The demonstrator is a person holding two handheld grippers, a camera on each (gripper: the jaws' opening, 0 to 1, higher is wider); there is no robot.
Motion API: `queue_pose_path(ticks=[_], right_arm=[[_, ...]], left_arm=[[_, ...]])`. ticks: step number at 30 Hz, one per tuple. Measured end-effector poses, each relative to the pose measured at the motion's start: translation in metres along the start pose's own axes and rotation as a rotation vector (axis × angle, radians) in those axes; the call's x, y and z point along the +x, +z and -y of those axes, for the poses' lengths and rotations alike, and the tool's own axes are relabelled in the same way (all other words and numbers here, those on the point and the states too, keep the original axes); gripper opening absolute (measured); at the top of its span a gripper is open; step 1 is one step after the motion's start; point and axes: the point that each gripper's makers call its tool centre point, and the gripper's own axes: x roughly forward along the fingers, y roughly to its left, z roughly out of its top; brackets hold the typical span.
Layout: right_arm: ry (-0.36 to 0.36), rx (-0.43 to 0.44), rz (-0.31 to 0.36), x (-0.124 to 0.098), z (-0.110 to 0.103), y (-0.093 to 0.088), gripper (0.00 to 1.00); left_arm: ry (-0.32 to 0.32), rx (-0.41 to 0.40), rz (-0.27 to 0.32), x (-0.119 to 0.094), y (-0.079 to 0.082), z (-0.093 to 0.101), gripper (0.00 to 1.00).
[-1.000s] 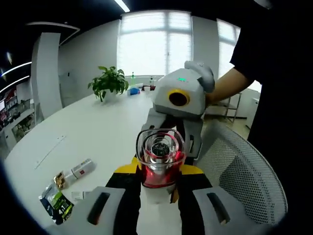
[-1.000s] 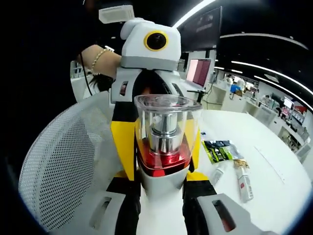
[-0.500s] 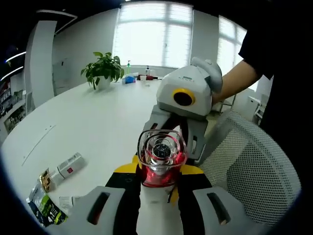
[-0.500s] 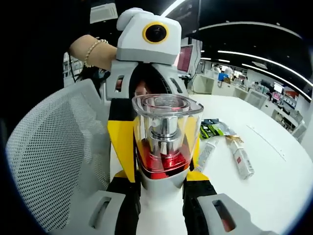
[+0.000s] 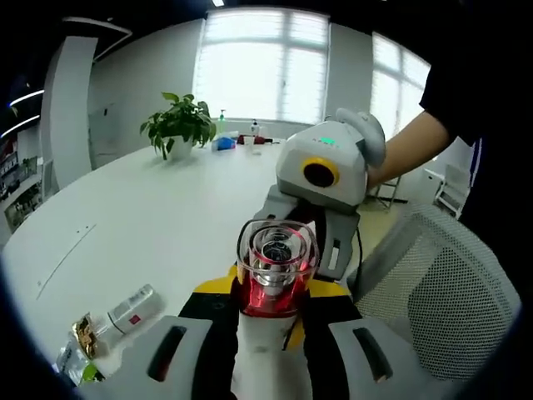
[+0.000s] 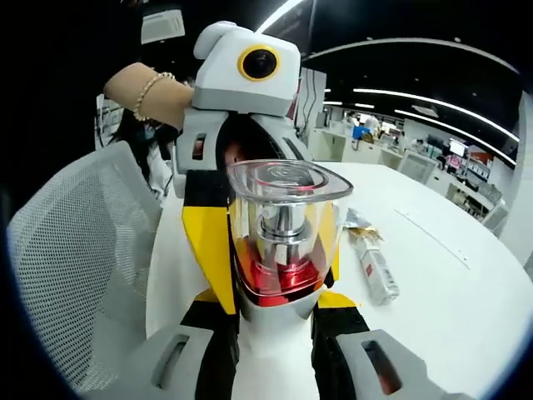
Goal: Arrange the skincare products in the storage area until every visible bottle or jar stands upright without overlapping.
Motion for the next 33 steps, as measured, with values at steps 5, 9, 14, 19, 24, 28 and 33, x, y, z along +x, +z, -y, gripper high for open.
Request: queue_pose_path(ticks=[5, 9, 14, 19, 24, 28, 33], right_arm=[[-0.010, 0.000, -0.004, 0.001, 0.019, -0.002, 0.23], [-0.016, -0.010, -0.010, 0.001, 0.032, -0.002, 0.23], [-0.049, 0.019, 0.000, 0.001, 0.047, -0.003, 0.23], [-0.066, 0.038, 0.010, 0.000, 0.052, -0.002, 0.23], [-0.064, 0.043, 0.003, 0.001, 0.050, 0.000, 0.24], [-0.076, 0.050, -0.004, 0.001, 0.050, -0.001, 0.26], [-0.088, 0.042, -0.059, 0.001, 0.046, -0.010, 0.32]], left_arm=[[0.012, -0.002, 0.011, 0.006, 0.006, -0.012, 0.24], [0.024, 0.003, 0.015, 0.009, 0.009, -0.023, 0.24], [0.045, -0.011, 0.027, 0.012, 0.010, -0.038, 0.24], [0.058, -0.024, 0.033, 0.013, 0.010, -0.045, 0.24], [0.071, -0.042, 0.031, 0.013, 0.008, -0.048, 0.26], [0.110, -0.058, 0.028, 0.010, 0.008, -0.051, 0.31], [0.143, -0.073, 0.049, 0.003, 0.013, -0.053, 0.37]])
